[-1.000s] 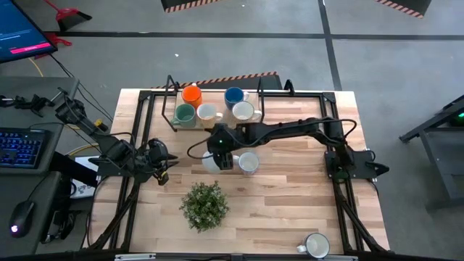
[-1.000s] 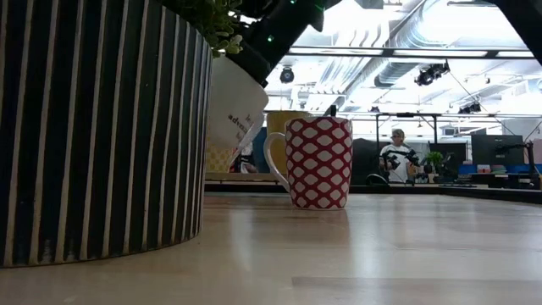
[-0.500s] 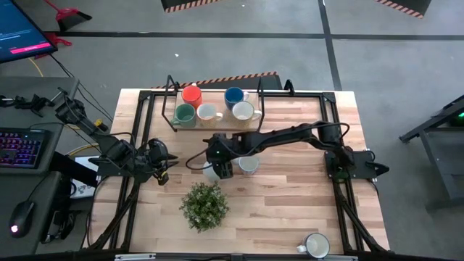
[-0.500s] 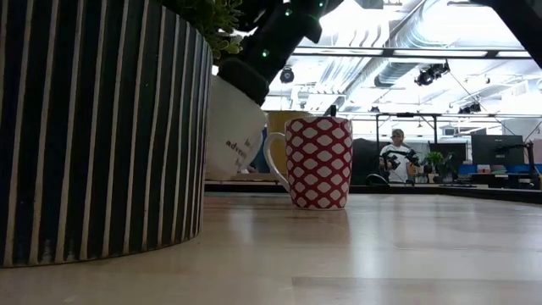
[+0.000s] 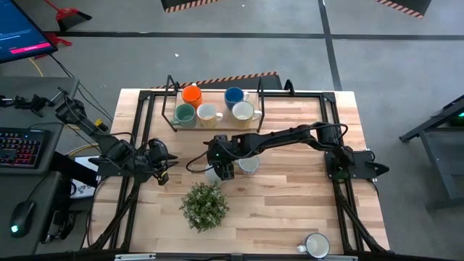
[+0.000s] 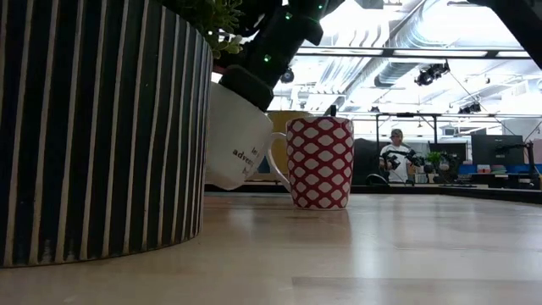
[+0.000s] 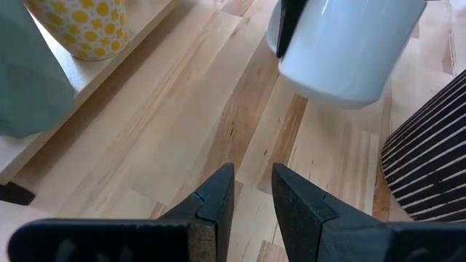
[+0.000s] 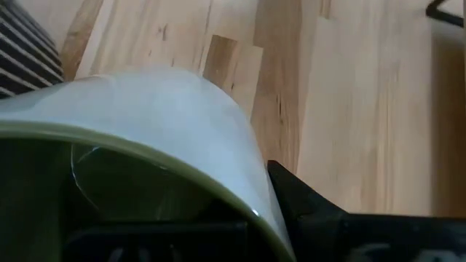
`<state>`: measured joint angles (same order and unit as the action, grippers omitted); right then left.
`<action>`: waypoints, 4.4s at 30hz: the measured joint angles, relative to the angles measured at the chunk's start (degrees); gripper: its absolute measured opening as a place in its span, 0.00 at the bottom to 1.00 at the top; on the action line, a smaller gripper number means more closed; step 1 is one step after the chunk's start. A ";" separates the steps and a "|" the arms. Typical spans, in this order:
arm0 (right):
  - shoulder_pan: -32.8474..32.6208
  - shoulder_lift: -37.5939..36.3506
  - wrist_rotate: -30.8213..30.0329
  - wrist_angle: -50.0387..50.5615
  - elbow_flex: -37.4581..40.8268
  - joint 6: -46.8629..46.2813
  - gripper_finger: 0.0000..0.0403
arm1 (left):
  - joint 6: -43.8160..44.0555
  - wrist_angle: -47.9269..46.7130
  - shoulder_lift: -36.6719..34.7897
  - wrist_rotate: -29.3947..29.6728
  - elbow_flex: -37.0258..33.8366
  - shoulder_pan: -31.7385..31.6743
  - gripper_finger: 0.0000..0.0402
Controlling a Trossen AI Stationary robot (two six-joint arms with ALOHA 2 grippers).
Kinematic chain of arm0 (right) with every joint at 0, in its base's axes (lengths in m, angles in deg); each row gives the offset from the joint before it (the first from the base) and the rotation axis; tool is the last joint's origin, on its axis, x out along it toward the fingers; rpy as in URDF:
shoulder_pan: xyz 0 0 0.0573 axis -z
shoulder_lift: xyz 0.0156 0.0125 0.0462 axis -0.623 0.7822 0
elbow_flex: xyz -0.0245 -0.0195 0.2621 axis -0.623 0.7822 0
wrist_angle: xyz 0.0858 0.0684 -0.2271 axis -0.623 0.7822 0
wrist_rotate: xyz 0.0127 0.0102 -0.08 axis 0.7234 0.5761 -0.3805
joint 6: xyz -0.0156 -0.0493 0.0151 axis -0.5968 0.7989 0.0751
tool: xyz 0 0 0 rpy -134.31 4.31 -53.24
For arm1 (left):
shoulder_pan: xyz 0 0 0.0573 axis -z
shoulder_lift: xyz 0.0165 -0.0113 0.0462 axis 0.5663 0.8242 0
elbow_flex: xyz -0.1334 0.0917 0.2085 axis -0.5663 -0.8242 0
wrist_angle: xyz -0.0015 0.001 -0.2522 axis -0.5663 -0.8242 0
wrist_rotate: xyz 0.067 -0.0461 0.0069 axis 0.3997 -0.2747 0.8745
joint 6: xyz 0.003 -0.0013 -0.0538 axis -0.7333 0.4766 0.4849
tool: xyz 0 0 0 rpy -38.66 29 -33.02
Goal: Place coffee mugs
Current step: Move the dark green mug to the middle of the table, then move the blue patterned mug to the middle left of the table
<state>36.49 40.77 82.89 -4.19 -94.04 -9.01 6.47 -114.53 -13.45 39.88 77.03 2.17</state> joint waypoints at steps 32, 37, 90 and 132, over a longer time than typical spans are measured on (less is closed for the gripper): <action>0.05 -0.07 -3.93 10.12 0.00 -3.90 0.00 | -0.48 0.04 0.00 -0.04 0.00 0.02 0.20; 0.28 -0.07 -5.03 12.73 0.00 -3.98 0.00 | -0.48 0.07 -0.01 -0.04 0.00 0.02 0.20; 1.99 1.86 -5.33 10.04 0.00 -2.54 0.11 | -0.42 0.33 0.01 -0.36 0.00 0.02 0.20; -14.88 -0.27 -14.98 59.57 -34.47 -25.24 0.19 | -0.50 0.26 0.01 -0.13 0.00 0.00 0.20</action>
<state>21.61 40.49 67.90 55.38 -128.51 -34.25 5.97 -114.27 -13.44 39.75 77.03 2.17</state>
